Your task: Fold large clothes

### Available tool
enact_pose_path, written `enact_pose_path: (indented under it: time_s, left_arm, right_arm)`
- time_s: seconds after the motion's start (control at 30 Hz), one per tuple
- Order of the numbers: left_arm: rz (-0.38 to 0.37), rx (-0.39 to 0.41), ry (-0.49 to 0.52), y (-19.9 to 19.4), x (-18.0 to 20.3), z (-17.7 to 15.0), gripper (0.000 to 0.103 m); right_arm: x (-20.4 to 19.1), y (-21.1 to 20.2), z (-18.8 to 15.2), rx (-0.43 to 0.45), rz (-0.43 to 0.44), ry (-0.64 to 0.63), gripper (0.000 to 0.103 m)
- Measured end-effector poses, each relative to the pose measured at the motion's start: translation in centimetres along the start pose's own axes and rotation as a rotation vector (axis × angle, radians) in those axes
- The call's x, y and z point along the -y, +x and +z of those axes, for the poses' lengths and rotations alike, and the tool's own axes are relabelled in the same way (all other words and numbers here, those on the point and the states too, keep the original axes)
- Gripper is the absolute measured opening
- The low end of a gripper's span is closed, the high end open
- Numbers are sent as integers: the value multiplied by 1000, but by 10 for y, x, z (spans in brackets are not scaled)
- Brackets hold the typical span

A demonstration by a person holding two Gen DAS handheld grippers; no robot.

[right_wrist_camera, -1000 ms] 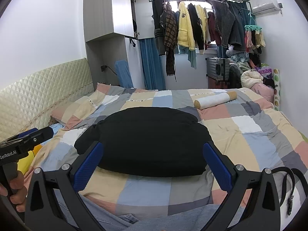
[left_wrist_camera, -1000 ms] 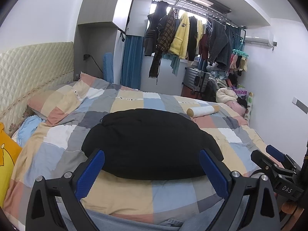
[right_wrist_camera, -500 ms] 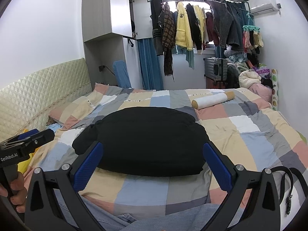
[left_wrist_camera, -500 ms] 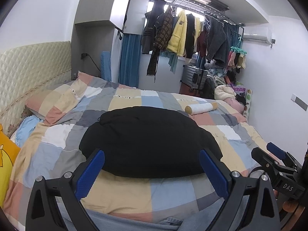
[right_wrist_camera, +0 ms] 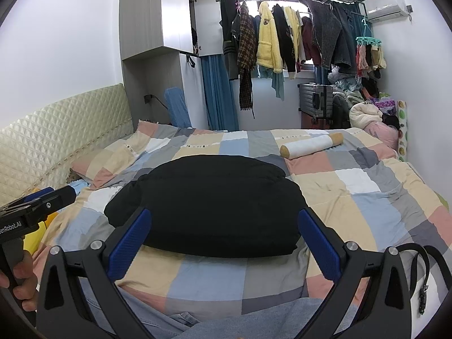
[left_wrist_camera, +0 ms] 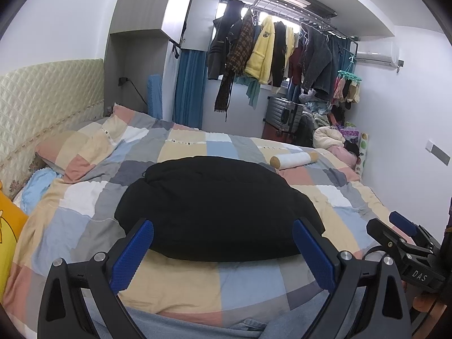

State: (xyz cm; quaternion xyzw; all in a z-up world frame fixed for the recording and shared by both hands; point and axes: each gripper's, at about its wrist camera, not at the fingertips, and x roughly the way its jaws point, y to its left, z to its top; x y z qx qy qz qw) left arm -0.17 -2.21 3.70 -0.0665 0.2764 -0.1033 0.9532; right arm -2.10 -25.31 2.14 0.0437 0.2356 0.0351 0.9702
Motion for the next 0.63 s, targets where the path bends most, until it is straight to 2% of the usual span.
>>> enact_pose_path:
  time_s: [0.63]
  left_arm:
    - [2, 6, 4, -1, 3, -2, 100]
  right_arm:
    - [9, 0, -10, -6, -6, 23, 103]
